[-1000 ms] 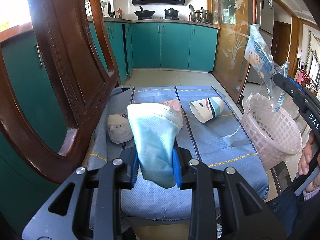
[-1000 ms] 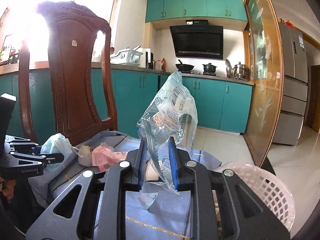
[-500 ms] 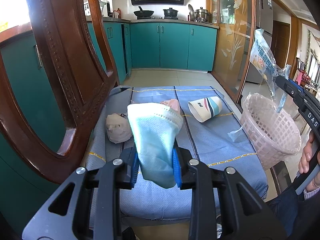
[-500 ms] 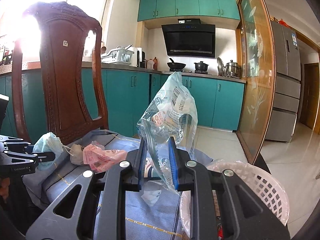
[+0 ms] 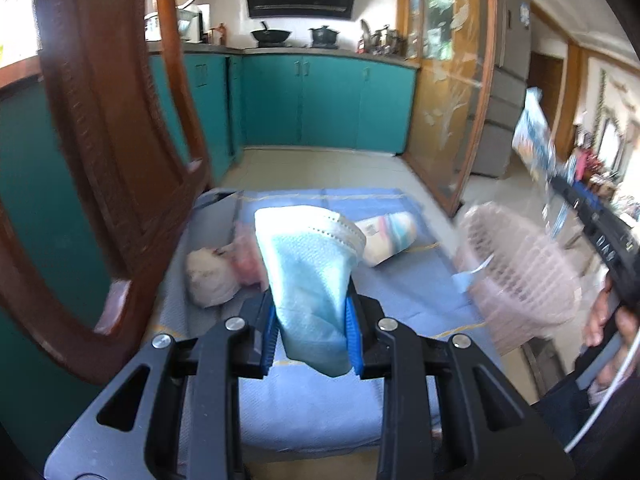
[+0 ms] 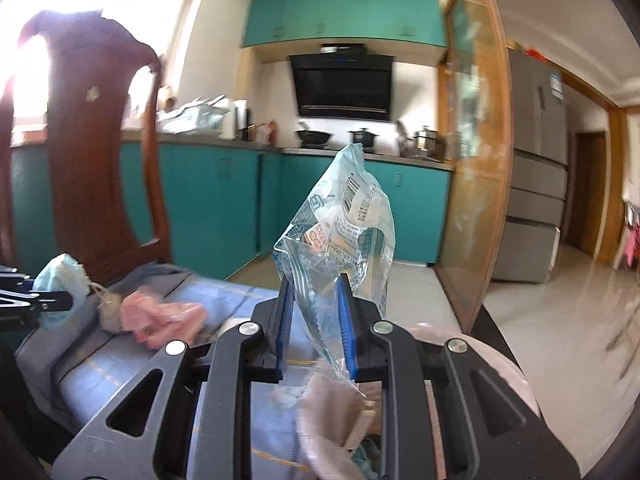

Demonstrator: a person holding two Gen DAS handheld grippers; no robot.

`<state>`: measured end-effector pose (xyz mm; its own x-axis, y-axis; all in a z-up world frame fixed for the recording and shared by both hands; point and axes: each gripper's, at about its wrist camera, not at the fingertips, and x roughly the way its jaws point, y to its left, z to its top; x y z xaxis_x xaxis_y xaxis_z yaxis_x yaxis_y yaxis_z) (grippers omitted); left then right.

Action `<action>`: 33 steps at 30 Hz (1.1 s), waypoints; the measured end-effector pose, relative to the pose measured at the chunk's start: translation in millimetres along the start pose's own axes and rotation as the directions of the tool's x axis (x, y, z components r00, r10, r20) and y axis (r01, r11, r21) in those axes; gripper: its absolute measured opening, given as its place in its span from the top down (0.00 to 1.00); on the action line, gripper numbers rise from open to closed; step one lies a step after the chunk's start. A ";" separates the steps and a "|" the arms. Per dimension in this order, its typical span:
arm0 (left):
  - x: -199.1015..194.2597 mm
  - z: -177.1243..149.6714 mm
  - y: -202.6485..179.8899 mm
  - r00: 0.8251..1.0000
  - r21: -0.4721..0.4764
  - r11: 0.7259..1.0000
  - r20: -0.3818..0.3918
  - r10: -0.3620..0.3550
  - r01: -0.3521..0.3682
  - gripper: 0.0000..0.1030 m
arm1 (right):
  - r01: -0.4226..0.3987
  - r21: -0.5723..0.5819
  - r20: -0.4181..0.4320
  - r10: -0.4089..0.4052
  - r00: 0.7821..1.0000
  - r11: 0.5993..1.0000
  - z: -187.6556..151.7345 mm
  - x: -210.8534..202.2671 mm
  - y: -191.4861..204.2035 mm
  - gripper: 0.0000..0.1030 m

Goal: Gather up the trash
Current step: 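Carry the mask and plastic bag over the basket and open both tools, then grasp the pink snack wrapper with the left tool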

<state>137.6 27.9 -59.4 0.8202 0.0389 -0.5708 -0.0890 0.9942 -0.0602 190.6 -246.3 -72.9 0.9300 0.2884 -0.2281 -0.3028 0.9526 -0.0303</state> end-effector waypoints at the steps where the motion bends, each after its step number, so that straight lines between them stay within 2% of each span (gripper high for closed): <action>1: -1.1 8.0 -3.2 1.000 0.000 1.000 0.011 -0.028 0.028 0.72 | 0.011 0.017 -0.007 -0.011 1.000 1.000 -0.9 -1.3 -10.5 0.78; 4: -0.5 25.4 -17.5 0.995 0.020 0.995 0.033 -0.098 0.098 0.72 | 0.065 0.039 -0.029 -0.064 0.998 0.997 -7.6 -5.6 -32.1 0.78; 7: 7.8 42.3 -45.4 0.981 0.057 0.980 0.031 -0.192 0.190 0.72 | 0.131 0.053 -0.115 -0.124 0.986 0.990 -18.7 1.4 -48.1 0.78; 10: 30.4 53.6 -90.5 0.949 0.098 0.944 -0.022 -0.316 0.316 0.72 | 0.177 0.084 -0.259 -0.150 0.954 0.981 -36.6 18.9 -64.0 0.78; 11: 37.7 54.7 -101.2 0.937 0.101 0.931 -0.042 -0.347 0.350 0.72 | 0.179 0.089 -0.280 -0.148 0.948 0.980 -39.9 21.4 -66.5 0.78; 13: 60.4 56.9 -132.0 0.897 0.105 0.892 -0.106 -0.429 0.439 0.72 | 0.182 0.092 -0.311 -0.145 0.939 0.979 -44.8 24.7 -70.3 0.78; 14: 70.1 57.1 -145.5 0.885 0.109 0.880 -0.125 -0.450 0.463 0.72 | 0.185 0.092 -0.315 -0.148 0.938 0.978 -46.2 24.5 -71.3 0.78; 17: 95.7 54.1 -179.1 0.865 0.118 0.863 -0.179 -0.468 0.491 0.72 | 0.186 0.107 -0.329 -0.142 0.934 0.977 -50.9 24.7 -76.8 0.78; 19: 108.5 51.3 -197.1 0.845 0.126 0.844 -0.214 -0.490 0.521 0.71 | 0.203 0.111 -0.350 -0.153 0.924 0.973 -54.6 27.2 -80.5 0.76; 20: 112.5 50.2 -203.5 0.839 0.132 0.837 -0.223 -0.496 0.531 0.66 | 0.214 0.112 -0.356 -0.162 0.920 0.970 -55.2 27.9 -82.0 0.74; 21: 116.7 48.6 -209.9 0.835 0.138 0.833 -0.232 -0.498 0.536 0.61 | 0.225 0.114 -0.364 -0.170 0.916 0.968 -56.8 28.4 -84.2 0.67; 22: 118.6 47.5 -213.3 0.837 0.141 0.835 -0.235 -0.494 0.532 0.46 | 0.232 0.117 -0.364 -0.176 0.915 0.966 -56.7 28.7 -86.2 0.62; 23: 119.4 47.1 -214.7 0.841 0.143 0.838 -0.232 -0.489 0.527 0.38 | 0.238 0.119 -0.362 -0.181 0.914 0.964 -56.9 26.7 -85.7 0.53; 25: 121.0 44.4 -212.4 0.850 0.149 0.845 -0.223 -0.477 0.513 0.34 | 0.243 0.125 -0.352 -0.186 0.917 0.962 -55.0 23.9 -88.1 0.48; 27: 122.1 42.7 -202.3 0.868 0.148 0.863 -0.216 -0.448 0.483 0.32 | 0.235 0.138 -0.343 -0.177 0.922 0.962 -54.3 22.4 -87.9 0.43; 31: 122.7 41.7 -159.3 0.939 0.119 0.939 -0.166 -0.302 0.323 0.31 | 0.209 0.123 -0.319 -0.161 0.934 0.970 -49.7 22.9 -77.2 0.38; 32: 123.6 41.0 -150.1 0.952 0.116 0.952 -0.153 -0.266 0.284 0.30 | 0.202 0.115 -0.312 -0.158 0.937 0.973 -48.5 23.1 -73.6 0.35; 33: 121.6 39.5 -133.2 0.972 0.113 0.971 -0.128 -0.198 0.213 0.30 | 0.191 0.102 -0.305 -0.152 0.940 0.976 -47.5 23.8 -67.4 0.33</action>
<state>271.5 -95.8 -88.5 0.7423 -0.1718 -0.6476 0.1518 0.9846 -0.0873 223.3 -308.2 -122.5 0.8565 0.0967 -0.5070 -0.0968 0.9950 0.0262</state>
